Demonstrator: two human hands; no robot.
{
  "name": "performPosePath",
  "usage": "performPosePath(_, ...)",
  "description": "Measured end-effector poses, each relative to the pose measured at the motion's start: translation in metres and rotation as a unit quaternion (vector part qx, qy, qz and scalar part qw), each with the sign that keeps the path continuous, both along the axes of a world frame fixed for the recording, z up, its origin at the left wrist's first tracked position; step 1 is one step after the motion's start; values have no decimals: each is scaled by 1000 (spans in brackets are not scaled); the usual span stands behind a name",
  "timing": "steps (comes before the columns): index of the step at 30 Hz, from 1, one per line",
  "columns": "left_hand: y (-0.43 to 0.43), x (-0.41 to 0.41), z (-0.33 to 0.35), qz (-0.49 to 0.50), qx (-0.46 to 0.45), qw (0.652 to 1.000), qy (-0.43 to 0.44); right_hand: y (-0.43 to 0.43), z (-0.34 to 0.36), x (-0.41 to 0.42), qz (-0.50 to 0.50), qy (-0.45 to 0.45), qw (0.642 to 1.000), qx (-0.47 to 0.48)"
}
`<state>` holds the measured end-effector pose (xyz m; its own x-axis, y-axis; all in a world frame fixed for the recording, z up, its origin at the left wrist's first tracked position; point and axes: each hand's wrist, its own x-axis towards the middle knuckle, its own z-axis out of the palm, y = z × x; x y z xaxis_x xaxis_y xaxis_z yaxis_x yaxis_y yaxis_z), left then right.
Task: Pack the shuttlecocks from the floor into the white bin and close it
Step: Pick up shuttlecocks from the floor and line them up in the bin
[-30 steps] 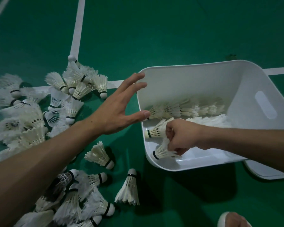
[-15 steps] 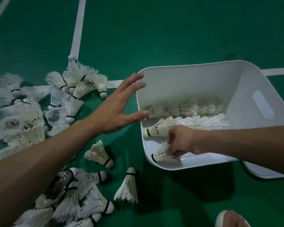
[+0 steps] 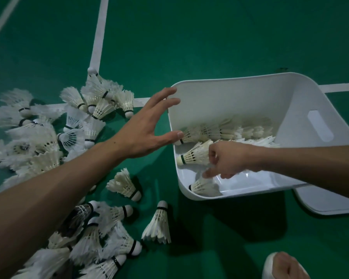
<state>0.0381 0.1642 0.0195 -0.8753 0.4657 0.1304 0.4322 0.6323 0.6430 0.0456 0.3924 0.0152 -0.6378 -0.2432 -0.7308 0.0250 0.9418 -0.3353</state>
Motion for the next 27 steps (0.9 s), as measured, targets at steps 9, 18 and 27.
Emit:
performPosePath(9,-8,25,6,74,44,995,-51,-19,64,11,59,222,968,-97)
performPosePath(18,-62,43,-11,108,-137,979,-104,-72,119,52,72,323,916,-226)
performPosePath(27,-102,65,-49,85,-164,947,-262,-120,66,89,174,201,938,-222)
